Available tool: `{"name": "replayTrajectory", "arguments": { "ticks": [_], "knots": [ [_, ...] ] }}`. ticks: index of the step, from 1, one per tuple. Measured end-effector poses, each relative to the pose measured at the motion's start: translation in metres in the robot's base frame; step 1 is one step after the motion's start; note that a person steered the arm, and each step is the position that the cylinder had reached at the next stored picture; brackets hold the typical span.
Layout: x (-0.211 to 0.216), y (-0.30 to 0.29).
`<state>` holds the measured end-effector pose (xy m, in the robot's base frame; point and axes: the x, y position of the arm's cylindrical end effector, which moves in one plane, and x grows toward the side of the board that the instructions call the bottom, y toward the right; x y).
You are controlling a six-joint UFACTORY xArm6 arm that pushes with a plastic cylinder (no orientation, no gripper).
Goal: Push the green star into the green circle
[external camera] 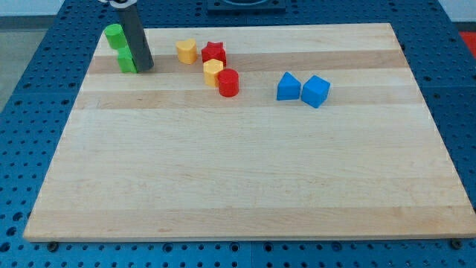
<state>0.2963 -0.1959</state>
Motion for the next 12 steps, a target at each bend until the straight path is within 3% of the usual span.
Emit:
{"name": "replayTrajectory", "arguments": {
  "ticks": [3,5,8,12],
  "knots": [
    [0.034,-0.006],
    [-0.002,-0.011],
    [0.021,-0.028],
    [-0.012,-0.04]
  ]
}}
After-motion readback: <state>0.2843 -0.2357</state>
